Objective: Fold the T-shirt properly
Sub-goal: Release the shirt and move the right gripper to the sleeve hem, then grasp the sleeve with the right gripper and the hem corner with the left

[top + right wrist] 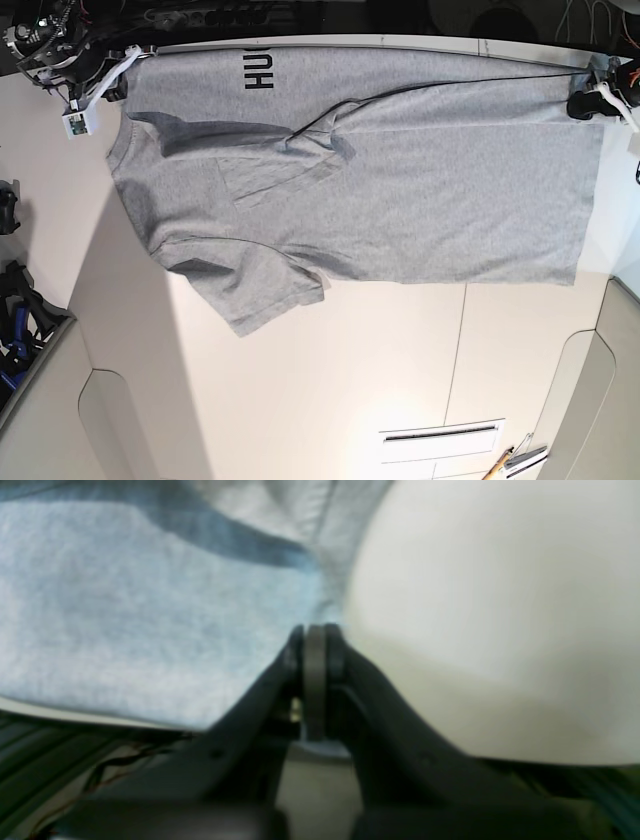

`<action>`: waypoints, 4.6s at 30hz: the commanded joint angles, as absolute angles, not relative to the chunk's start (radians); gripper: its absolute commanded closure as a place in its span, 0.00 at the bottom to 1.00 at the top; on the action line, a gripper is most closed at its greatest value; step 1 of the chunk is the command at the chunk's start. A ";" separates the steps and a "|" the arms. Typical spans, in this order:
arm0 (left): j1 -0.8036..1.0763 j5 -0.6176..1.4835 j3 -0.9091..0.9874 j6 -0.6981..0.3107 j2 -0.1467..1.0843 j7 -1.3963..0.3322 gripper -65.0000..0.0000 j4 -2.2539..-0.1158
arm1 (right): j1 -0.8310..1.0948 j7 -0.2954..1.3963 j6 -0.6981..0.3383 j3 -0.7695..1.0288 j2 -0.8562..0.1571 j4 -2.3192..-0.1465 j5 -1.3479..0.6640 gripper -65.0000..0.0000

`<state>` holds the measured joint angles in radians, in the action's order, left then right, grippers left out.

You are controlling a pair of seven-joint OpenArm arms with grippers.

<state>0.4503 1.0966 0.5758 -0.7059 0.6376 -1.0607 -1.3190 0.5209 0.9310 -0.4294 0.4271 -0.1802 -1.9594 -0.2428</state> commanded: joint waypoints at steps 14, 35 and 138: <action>0.447 1.216 0.814 -0.698 0.662 -1.052 0.76 -1.464 | 0.369 0.857 -0.413 0.432 -0.188 -2.148 -0.205 0.98; 0.446 1.246 0.814 -0.698 0.662 -1.052 0.76 -1.464 | -0.212 0.839 -0.560 0.432 -0.316 -1.281 -0.414 0.47; -0.413 0.546 0.255 -0.593 0.618 -0.601 0.56 -0.557 | -0.252 0.886 -0.580 0.224 -0.330 -1.078 -0.561 1.00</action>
<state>-0.4107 0.6014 0.2588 -0.6327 0.5999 -0.5552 -0.5564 -0.2440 0.8650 -0.5846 0.2249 -0.3183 -1.0721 -0.5842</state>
